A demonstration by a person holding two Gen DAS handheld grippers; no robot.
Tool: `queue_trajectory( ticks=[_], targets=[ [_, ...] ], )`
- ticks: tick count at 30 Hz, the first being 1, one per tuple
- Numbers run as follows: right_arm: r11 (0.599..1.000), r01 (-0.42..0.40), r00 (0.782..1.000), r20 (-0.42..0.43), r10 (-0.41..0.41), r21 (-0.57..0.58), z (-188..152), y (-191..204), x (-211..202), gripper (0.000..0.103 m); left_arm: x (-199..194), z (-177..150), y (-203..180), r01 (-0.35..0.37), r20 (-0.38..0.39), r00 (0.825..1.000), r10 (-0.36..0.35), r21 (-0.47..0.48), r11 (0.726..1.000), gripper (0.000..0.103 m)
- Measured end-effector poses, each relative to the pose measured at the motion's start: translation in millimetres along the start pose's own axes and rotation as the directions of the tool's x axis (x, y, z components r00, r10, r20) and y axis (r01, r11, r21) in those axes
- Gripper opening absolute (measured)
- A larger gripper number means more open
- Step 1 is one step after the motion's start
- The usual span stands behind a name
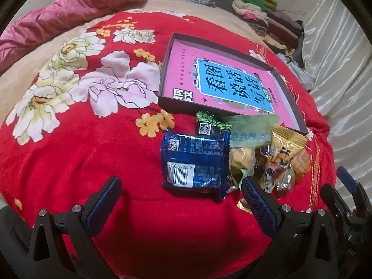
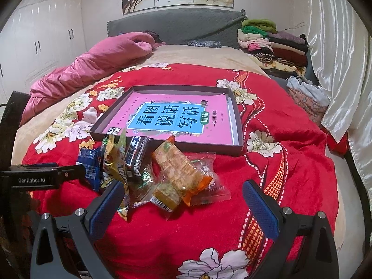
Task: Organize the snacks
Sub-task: 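Grasp the blue biscuit packet with the left gripper while the right gripper grasps the orange-wrapped bread roll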
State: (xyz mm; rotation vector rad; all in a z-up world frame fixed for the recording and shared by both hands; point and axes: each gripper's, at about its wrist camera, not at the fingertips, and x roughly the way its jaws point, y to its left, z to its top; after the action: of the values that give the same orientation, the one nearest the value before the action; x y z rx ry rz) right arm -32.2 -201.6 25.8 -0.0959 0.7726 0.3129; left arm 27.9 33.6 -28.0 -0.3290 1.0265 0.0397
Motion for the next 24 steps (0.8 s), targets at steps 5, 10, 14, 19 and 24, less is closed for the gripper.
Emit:
queue_trajectory(
  ticks=[5,10,14,19,24],
  targets=[
    [0.998,0.010,1.000,-0.008,-0.011,-0.057,5,1,15,0.103,10,4,2,-0.012,-0.008,1.000,0.012,-0.004,1.000,0.102],
    [0.988,0.035,0.999,-0.019,-0.039,-0.153,12,6,37,0.103,19,7,3,-0.015,-0.013,1.000,0.015,-0.007,1.000,0.102],
    [0.979,0.035,0.999,-0.024,-0.041,-0.203,21,8,53,0.098,22,9,2,-0.017,-0.013,1.000,0.017,-0.005,1.000,0.102],
    [0.971,0.002,0.998,-0.063,-0.017,-0.239,28,9,72,0.082,26,11,5,-0.017,-0.017,1.000,0.017,-0.014,1.000,0.102],
    [0.959,-0.021,0.995,-0.104,-0.009,-0.282,26,14,87,0.069,30,12,4,-0.013,-0.025,1.000,0.013,-0.012,1.000,0.102]
  ],
)
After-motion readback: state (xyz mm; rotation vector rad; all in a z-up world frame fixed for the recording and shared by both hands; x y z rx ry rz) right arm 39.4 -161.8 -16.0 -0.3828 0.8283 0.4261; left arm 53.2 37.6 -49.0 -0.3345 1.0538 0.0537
